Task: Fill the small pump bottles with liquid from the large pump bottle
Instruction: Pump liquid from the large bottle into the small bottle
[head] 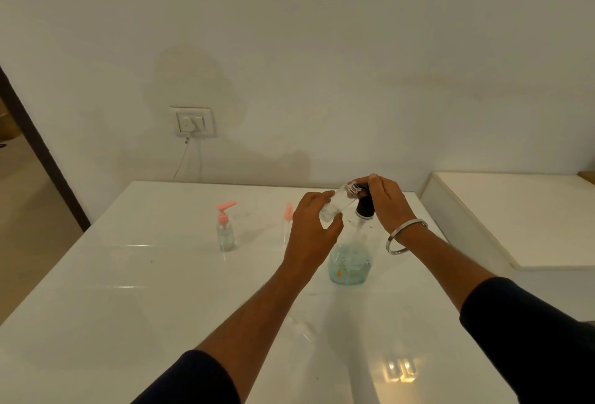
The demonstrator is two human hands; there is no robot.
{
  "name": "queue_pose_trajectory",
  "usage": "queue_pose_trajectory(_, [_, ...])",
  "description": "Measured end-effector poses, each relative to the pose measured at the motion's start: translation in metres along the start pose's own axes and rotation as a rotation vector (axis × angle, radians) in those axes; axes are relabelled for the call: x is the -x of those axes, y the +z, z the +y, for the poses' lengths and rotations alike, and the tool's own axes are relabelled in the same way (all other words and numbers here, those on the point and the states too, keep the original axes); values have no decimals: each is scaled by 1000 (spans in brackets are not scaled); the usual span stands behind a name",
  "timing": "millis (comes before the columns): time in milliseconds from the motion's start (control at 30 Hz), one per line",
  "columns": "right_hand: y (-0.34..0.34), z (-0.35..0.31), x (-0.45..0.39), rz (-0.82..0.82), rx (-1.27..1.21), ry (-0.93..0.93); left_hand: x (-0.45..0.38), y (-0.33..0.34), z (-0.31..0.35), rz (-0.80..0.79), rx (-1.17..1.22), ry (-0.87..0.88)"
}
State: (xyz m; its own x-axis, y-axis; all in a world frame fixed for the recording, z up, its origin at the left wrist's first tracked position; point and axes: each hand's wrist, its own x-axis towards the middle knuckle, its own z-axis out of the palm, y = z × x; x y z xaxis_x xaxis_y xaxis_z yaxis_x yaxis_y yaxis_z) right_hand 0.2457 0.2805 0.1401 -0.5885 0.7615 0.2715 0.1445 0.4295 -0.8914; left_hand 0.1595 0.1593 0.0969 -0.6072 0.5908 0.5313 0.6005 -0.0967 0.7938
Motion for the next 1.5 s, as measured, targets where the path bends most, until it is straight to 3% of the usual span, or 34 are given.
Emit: queue_pose_trajectory(1500, [-3,-3,-5,-23,25,-14,1,2,2,-7,5,-4])
